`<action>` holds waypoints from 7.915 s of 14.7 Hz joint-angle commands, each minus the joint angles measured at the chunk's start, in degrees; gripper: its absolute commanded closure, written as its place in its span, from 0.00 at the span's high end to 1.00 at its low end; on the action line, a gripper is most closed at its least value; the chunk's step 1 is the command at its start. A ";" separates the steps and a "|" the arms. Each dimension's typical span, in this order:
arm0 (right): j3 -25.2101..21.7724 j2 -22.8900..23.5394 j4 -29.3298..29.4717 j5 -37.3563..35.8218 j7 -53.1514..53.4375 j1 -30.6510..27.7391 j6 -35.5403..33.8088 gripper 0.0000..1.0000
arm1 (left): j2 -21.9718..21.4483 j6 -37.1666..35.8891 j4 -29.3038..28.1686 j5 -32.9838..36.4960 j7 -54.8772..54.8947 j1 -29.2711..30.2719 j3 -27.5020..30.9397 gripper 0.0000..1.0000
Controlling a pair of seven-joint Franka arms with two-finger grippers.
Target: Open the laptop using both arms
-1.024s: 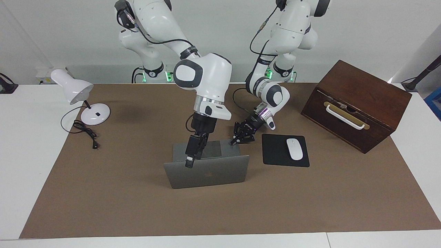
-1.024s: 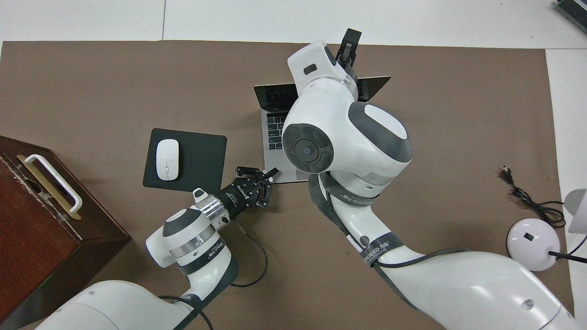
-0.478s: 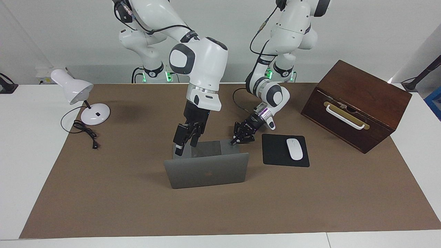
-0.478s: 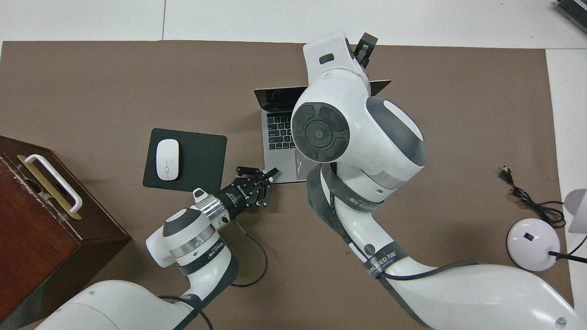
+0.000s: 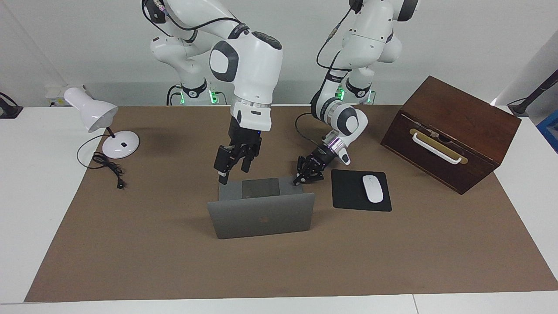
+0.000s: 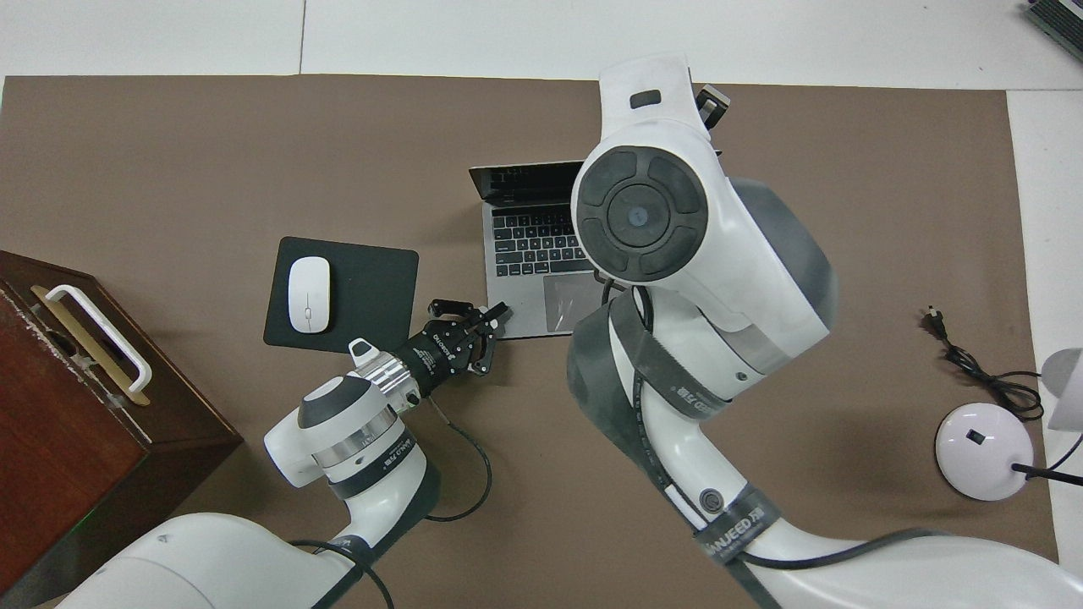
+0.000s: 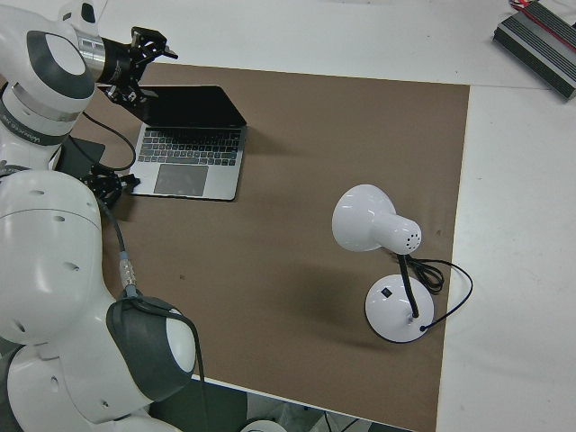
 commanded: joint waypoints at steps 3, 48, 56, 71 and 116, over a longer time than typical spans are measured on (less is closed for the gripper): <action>0.25 -4.69 -0.36 8.86 -0.52 -4.49 -4.61 1.00 | 0.54 5.93 3.98 3.65 1.06 2.28 0.07 0.00; -4.58 -21.48 -8.43 33.49 21.28 -22.87 -22.21 1.00 | -3.41 -39.65 42.22 138.57 -7.91 26.45 2.89 0.00; -4.67 -21.31 -13.36 33.40 21.19 -23.31 -16.94 1.00 | -18.42 -55.83 34.69 142.09 -5.27 27.86 2.89 0.00; -5.11 -21.14 -11.87 33.49 21.19 -25.16 -14.56 1.00 | -25.84 -49.29 26.32 142.35 -5.45 30.58 2.62 1.00; -3.96 -20.78 -12.05 33.57 20.58 -26.48 -14.91 1.00 | -17.75 -51.18 38.00 142.26 4.57 31.20 -3.88 1.00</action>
